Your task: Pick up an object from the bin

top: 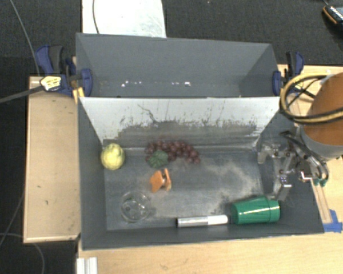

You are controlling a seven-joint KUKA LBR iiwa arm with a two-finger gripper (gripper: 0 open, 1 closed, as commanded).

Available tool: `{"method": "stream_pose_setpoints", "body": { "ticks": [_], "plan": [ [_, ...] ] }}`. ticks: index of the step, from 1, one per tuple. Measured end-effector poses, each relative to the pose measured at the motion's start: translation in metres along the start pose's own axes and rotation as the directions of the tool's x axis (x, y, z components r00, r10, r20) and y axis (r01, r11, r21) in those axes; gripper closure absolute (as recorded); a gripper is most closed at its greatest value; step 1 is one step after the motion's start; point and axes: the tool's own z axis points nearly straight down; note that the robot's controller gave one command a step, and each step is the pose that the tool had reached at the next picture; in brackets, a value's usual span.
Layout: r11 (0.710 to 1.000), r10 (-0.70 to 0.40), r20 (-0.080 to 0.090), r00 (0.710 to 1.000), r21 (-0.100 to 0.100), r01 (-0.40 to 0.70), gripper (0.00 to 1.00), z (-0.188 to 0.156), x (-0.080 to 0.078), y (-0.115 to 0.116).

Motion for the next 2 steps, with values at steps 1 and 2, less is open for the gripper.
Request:
{"method": "stream_pose_setpoints", "body": {
  "ticks": [1, 2],
  "plan": [
    [1.0, -0.005, 0.007, 1.0, 0.002, 0.005, 0.0, -0.003, -0.002, 0.0],
    [0.949, -0.315, 0.009, 0.949, 0.004, 0.315, 0.0, 0.091, 0.021, 0.004]
  ]
}}
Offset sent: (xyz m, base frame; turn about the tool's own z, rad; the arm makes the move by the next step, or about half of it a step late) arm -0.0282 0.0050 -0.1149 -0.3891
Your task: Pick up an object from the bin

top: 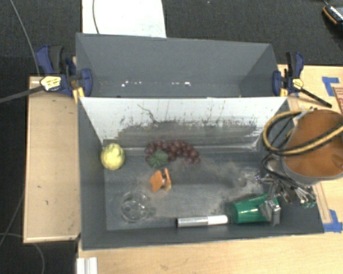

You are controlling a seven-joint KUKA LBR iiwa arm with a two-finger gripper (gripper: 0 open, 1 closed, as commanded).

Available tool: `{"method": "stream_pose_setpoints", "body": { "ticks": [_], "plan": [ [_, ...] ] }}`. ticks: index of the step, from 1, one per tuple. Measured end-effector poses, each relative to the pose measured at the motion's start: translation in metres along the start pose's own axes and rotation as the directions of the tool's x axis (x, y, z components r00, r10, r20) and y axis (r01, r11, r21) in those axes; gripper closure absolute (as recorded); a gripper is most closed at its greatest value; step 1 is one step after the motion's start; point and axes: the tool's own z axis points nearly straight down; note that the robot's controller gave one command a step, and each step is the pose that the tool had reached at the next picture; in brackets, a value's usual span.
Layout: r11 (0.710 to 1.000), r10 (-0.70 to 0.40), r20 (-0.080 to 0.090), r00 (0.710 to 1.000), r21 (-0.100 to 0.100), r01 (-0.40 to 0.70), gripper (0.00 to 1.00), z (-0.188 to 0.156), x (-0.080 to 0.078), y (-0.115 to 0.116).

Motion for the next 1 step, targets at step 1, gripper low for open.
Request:
{"method": "stream_pose_setpoints", "body": {
  "ticks": [1],
  "plan": [
    [0.993, -0.119, 0.006, 0.993, 0.004, 0.119, 0.0, -0.0436, 0.0033, 0.0032]
  ]
}}
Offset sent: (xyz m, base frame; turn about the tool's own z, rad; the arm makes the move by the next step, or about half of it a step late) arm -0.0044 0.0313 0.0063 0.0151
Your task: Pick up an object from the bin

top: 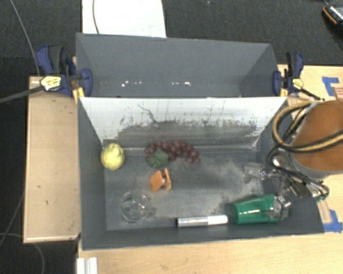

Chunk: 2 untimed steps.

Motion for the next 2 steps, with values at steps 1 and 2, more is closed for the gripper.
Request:
{"method": "stream_pose_setpoints", "body": {
  "ticks": [1, 2],
  "plan": [
    [0.991, 0.133, -0.016, 0.991, -0.008, -0.133, 0.0, 0.037, -0.012, 0.027],
    [1.0, 0.025, 0.003, 1.0, 0.001, -0.025, 0.0, 0.066, -0.006, 0.011]
  ]
}}
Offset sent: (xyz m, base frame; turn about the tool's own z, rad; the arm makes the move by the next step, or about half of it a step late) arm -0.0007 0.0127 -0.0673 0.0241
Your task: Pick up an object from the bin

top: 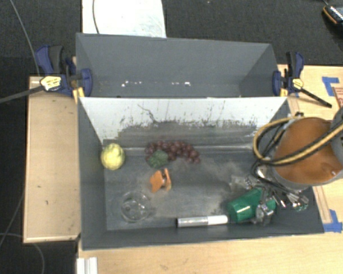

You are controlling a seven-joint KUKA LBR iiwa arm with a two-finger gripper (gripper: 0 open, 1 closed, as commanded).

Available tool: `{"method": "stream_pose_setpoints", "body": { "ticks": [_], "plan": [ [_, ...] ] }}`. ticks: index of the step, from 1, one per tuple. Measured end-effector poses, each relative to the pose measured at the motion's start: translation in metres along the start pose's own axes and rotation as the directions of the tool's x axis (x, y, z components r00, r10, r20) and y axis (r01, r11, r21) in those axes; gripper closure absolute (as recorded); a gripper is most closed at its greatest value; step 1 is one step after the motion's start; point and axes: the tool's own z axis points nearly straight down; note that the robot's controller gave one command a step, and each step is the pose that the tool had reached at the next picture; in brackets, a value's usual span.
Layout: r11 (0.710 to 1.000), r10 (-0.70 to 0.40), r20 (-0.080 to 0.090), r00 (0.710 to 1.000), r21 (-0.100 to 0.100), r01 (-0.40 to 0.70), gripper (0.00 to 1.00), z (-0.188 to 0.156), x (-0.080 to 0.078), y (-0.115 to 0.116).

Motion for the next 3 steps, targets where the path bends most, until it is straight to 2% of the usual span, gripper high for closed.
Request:
{"method": "stream_pose_setpoints", "body": {
  "ticks": [1, 2, 3],
  "plan": [
    [0.998, 0.06, -0.008, 0.998, -0.005, -0.06, 1.0, 0.001, 0.003, -0.004],
    [0.998, 0.061, -0.008, 0.998, -0.005, -0.061, 1.0, 0.001, 0.003, -0.004],
    [0.998, 0.06, -0.012, 0.998, -0.008, -0.06, 1.0, -0.018, 0.004, -0.003]
  ]
}}
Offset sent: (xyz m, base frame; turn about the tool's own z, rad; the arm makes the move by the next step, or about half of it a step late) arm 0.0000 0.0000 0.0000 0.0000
